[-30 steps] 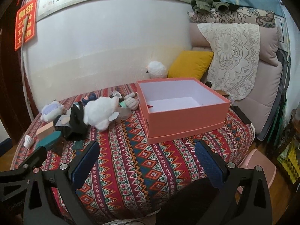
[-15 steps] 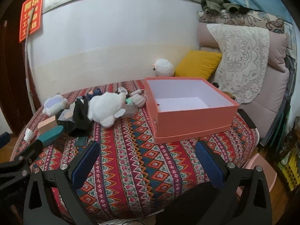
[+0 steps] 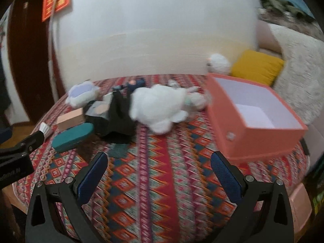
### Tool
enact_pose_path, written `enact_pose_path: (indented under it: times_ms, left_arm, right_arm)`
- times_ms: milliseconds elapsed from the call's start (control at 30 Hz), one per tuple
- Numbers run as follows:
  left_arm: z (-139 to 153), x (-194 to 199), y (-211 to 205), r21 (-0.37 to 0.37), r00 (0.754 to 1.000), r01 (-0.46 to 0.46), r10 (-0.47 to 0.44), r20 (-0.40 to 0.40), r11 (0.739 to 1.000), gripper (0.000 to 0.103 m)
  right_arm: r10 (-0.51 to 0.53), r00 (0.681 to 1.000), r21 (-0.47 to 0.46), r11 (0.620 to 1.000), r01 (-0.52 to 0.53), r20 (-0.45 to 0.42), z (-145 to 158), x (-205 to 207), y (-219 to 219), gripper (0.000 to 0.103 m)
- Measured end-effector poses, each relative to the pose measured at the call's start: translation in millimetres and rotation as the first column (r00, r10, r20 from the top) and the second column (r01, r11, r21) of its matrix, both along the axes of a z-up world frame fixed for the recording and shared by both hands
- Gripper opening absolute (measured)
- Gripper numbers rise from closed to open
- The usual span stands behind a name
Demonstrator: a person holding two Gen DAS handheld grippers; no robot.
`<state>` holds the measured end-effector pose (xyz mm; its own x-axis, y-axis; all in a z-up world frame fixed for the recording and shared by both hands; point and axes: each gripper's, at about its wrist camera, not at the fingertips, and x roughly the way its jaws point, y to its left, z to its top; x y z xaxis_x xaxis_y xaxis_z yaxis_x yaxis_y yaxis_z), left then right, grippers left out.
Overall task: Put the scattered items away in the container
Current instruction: 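Grasp the white ribbed cup with the left tool while the right tool grasps the peach box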
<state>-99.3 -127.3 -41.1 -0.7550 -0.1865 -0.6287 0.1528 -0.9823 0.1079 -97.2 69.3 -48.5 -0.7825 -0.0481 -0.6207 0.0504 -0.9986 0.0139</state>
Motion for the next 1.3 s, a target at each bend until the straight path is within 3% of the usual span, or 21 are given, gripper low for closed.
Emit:
enact_pose_path:
  times_ms: [233,333,433,567,633,767,933,1033,1167,1300]
  left_arm:
    - [-14.0,-26.3,-73.5,-0.015,0.992,-0.125,0.125,0.017,0.992,0.103]
    - [-23.1,-37.2,-101.8,0.040,0.992,-0.123,0.122,0.013,0.992,0.103]
    - [-32.3,-51.6,-129.8,0.093,0.993,-0.116,0.114,0.028,0.989,0.103]
    - [-48.5,-73.6,-153.2,0.047,0.991,-0.124,0.122,0.055,0.991,0.103]
    - [-57.9,-87.5,-163.5,0.049,0.994,-0.085,0.081,0.077,0.995,0.103]
    - [-80.7,-120.7,-185.4,0.145,0.974,0.111,-0.136,0.181,0.983,0.103]
    - [-117.1,-146.9,-207.5,0.198,0.947,0.138,-0.188,0.259,0.970,0.103]
    - [-126.1,-156.0,-212.0,0.251,0.938,0.146,-0.214,0.273,0.957,0.097]
    - [-130.2,-167.8,-214.8,0.277,0.933,0.143,-0.222,0.281,0.950,0.068]
    - [-132.4,-178.6,-216.1,0.257,0.940,0.109,-0.183,0.287,0.960,0.067]
  right_arm:
    - [0.155,0.986,-0.070,0.986,-0.151,0.058,-19.7,-48.0,-66.4,0.103]
    - [0.223,0.969,-0.094,0.972,-0.213,0.103,-34.3,-63.7,-93.1,0.103]
    - [0.307,0.938,-0.123,0.949,-0.289,0.162,-52.2,-77.5,-119.5,0.103]
    - [0.428,0.878,-0.135,0.903,-0.408,0.212,-71.3,-88.2,-152.3,0.103]
    - [0.477,0.845,-0.139,0.879,-0.456,0.241,-80.0,-91.4,-166.0,0.103]
    - [0.525,0.806,-0.121,0.850,-0.512,0.273,-96.5,-103.9,-188.8,0.103]
    - [0.594,0.759,-0.094,0.800,-0.593,0.266,-92.6,-132.1,-196.4,0.103]
    - [0.610,0.761,-0.071,0.788,-0.611,0.223,-77.4,-159.5,-198.7,0.103]
    - [0.595,0.766,-0.158,0.803,-0.574,0.243,-72.7,-197.9,-203.1,0.103]
    - [0.578,0.772,-0.184,0.816,-0.548,0.266,-85.0,-224.0,-228.0,0.103]
